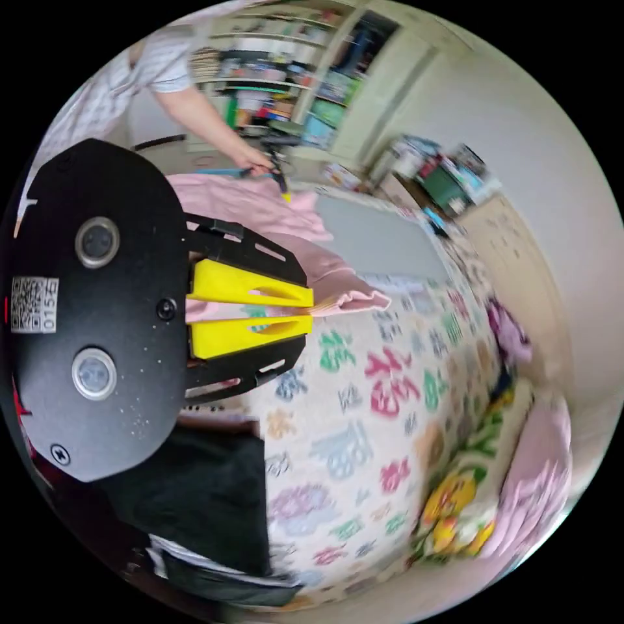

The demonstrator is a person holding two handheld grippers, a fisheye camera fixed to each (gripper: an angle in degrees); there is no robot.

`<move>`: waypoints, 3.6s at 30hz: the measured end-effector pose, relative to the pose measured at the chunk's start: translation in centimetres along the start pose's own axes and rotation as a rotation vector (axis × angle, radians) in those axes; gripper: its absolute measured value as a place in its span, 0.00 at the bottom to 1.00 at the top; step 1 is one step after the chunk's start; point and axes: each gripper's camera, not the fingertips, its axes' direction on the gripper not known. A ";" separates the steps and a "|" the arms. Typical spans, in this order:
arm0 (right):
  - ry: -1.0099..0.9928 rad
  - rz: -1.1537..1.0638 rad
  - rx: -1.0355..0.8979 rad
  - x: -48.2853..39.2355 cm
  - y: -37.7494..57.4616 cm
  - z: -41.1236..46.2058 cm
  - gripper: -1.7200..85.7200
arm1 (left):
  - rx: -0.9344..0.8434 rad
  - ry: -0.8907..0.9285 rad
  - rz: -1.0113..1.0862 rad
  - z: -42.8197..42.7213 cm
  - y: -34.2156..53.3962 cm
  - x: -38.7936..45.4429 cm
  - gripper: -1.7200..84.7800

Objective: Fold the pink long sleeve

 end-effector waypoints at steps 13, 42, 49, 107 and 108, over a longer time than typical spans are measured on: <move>0.282 0.466 -0.081 23.9 22.5 17.1 0.04 | -0.048 -0.160 -0.153 4.7 -3.2 1.9 0.12; 0.096 0.234 -0.122 3.1 57.5 27.6 0.02 | 0.505 -0.008 -1.097 -20.8 60.2 -17.7 0.09; -0.058 -0.098 -0.446 -9.0 66.8 40.9 0.08 | 0.110 0.103 -0.656 -13.9 58.0 -15.9 0.10; 0.253 -0.295 -0.501 -57.0 61.6 14.2 0.05 | -0.089 -0.322 -0.179 -8.3 65.3 -0.9 0.01; 0.267 -0.312 -0.508 -57.6 61.3 14.1 0.05 | -0.116 -0.353 -0.152 -7.7 64.6 -0.1 0.02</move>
